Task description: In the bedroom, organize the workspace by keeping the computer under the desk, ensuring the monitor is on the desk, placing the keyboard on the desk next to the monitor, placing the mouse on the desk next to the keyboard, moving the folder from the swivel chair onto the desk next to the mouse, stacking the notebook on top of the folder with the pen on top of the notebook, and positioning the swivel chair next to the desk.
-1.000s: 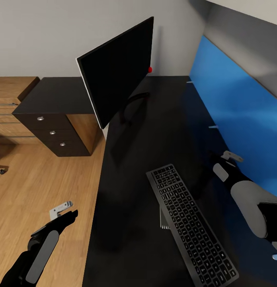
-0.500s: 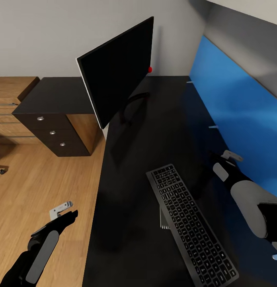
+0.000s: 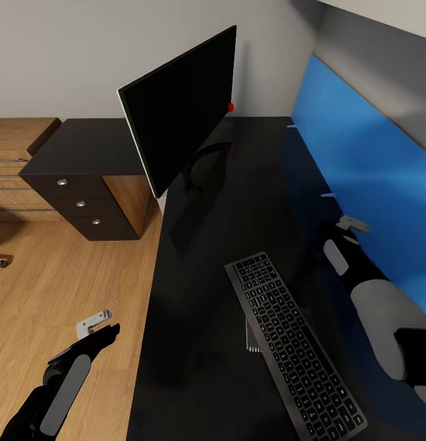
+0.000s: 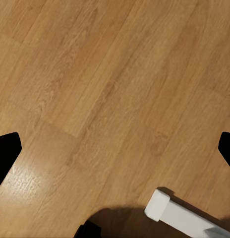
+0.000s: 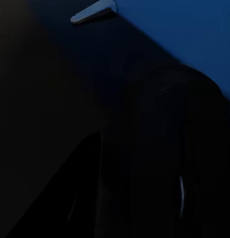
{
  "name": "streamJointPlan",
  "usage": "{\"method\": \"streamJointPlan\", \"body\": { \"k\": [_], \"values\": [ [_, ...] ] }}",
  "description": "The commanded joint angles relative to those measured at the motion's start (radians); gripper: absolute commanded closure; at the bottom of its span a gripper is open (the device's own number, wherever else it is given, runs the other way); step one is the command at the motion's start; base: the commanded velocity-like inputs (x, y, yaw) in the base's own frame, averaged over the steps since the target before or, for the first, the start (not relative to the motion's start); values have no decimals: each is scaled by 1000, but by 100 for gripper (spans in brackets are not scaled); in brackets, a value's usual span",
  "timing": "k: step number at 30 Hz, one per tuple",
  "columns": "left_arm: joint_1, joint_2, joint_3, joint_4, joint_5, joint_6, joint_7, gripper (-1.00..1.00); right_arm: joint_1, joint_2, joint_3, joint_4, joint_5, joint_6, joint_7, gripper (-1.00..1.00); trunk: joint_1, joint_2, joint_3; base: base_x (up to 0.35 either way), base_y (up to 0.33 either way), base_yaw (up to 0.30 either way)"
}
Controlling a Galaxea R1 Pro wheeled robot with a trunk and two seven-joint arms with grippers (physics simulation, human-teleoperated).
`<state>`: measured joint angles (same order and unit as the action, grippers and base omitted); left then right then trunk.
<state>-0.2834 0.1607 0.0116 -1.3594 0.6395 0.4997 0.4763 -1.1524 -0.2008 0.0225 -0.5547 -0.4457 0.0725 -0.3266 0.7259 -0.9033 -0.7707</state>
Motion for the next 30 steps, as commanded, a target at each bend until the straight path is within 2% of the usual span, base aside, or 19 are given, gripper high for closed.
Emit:
{"method": "streamJointPlan", "body": {
  "k": [1, 6, 10, 13, 17, 21, 22, 24, 30],
  "values": [
    [0, 0, -1, -2, 11, 2, 8, -100, 13, 1, 2, -33, -1, 27, -10, 100, 0, -1, -1, 0, 0, 0],
    [0, -1, -1, -1, 11, 2, 8, -100, 148, 9, 2, -343, 1, 217, -50, 100, 0, -1, -1, 0, 0, 0],
    [0, -2, -1, -1, 11, 1, 8, -100, 199, 22, 0, -405, 4, 256, -57, 100, 0, -1, -1, 0, 0, 0],
    [0, -4, -2, 1, 11, 0, 8, -100, 248, 28, -1, -423, 6, 249, -55, 100, 0, -1, -1, 0, 0, 0],
    [0, -6, -2, 14, 11, -1, 9, -100, 294, 33, 0, -429, 6, 190, -57, 100, 0, -1, -1, 0, 0, 0],
    [0, -6, -2, 49, 13, -1, 8, -100, 326, 34, -2, -496, 7, 170, -59, 100, 0, -1, -1, 0, 0, 0],
    [0, -6, -2, 67, 10, -2, 6, -100, 372, 35, -2, -551, 4, 169, -60, 100, 0, -1, 0, 0, 0, 0],
    [0, -6, -3, 91, 9, -4, 6, -100, 419, 36, -1, -598, 2, 167, -61, 100, 0, -1, 2, 0, 0, 0],
    [0, -6, -4, 98, 8, -4, 5, -100, 453, 41, -1, -654, 2, 167, -63, 100, 0, -1, 11, -147, 35, 0]
  ]
}}
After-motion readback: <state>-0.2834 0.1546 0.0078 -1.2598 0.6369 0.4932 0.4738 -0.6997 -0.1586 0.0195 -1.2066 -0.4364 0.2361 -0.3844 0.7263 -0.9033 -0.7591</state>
